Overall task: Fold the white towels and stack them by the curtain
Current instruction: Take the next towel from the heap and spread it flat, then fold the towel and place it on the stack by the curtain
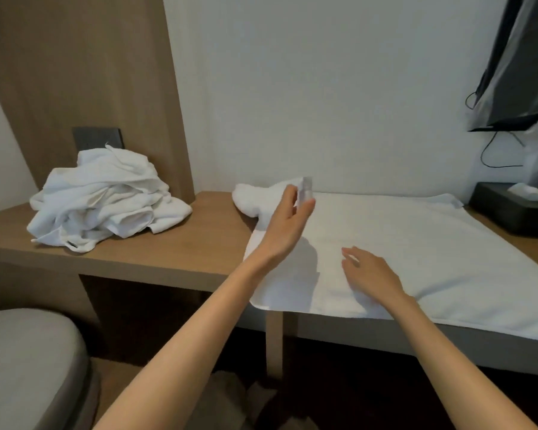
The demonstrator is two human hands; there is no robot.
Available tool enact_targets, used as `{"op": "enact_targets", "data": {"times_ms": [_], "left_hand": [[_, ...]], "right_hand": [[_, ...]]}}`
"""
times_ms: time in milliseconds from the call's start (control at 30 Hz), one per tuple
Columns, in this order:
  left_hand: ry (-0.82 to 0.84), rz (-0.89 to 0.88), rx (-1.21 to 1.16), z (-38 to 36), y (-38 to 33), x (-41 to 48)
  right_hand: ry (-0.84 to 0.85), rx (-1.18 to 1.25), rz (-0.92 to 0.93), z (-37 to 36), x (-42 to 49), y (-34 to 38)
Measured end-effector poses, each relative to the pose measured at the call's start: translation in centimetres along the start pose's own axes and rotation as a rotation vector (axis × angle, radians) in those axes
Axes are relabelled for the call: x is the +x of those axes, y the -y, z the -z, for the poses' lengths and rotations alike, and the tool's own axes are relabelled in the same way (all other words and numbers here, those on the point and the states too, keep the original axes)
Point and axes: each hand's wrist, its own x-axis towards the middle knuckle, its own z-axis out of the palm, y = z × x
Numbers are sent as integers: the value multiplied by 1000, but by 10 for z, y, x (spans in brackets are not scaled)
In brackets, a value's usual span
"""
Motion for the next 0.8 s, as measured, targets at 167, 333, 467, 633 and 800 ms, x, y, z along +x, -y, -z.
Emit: {"op": "enact_targets", "data": {"times_ms": [167,333,467,633,800], "left_hand": [[345,27,278,-59,39,-32],[255,-282,748,-76,68,-41],[248,-307,773,-80,72,-37],[265,-321,780,-81,69,-38],[291,-302,776,-81,64,-38]], "right_hand": [[-246,64,-10,40,-26,-42],[-478,-72,-80,69,-60,-90],[-544,-155,-262,77,-81,-123],[-631,-72,-453,71,-96,-151],[-888,350,-551,65,-98,-160]]}}
